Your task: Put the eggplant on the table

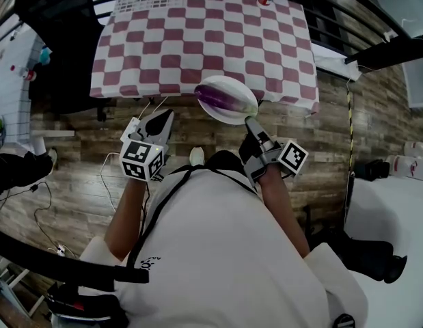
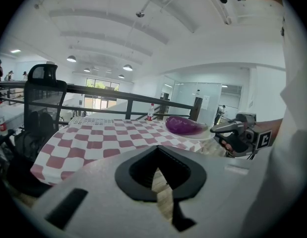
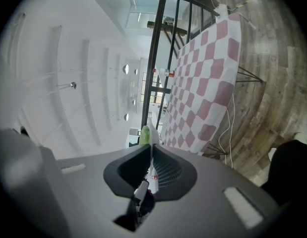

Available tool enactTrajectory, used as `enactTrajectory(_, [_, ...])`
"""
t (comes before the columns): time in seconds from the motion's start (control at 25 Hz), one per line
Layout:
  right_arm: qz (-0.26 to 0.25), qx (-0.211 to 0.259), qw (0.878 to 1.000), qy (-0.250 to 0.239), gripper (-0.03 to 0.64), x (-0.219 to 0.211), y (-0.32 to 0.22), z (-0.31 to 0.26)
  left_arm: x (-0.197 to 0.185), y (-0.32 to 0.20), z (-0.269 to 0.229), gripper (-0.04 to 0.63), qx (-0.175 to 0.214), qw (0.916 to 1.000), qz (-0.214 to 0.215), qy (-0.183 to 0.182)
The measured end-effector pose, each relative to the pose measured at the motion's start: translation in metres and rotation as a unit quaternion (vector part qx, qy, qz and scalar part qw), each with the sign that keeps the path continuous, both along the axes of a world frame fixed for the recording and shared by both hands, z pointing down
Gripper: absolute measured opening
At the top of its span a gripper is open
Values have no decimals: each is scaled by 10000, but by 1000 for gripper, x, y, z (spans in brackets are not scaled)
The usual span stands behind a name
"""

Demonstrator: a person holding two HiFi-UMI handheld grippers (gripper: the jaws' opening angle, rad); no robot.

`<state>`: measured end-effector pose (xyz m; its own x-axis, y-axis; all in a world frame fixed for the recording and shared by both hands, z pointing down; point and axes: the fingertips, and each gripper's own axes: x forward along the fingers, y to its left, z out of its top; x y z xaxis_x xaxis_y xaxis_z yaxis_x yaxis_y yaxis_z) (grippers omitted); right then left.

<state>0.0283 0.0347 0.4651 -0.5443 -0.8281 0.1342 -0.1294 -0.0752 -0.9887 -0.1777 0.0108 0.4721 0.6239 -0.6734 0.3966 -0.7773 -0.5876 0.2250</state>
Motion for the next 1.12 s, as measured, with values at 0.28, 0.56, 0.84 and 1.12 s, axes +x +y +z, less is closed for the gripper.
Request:
enactTrajectory(0.28, [-78,2,10000,-8,25,-6,-11,-3,-6,-5,-1,2,-31,10000,-52,-15])
enactTrajectory(0.56, [-173,-40,9998,-5,25,-8,-33,-1,-9,-23,1,2,-74,9999,-145,-31])
enactTrajectory(0.84, [-293,-90,9995,2,25,-3,-69,6,-5,-55,6,2,-126,9996,-252,-68])
enactTrajectory(1.12, [-454,-104,9989,-57,25,7,-120,7,11,-100,8,2,-169,9993,-315,-125])
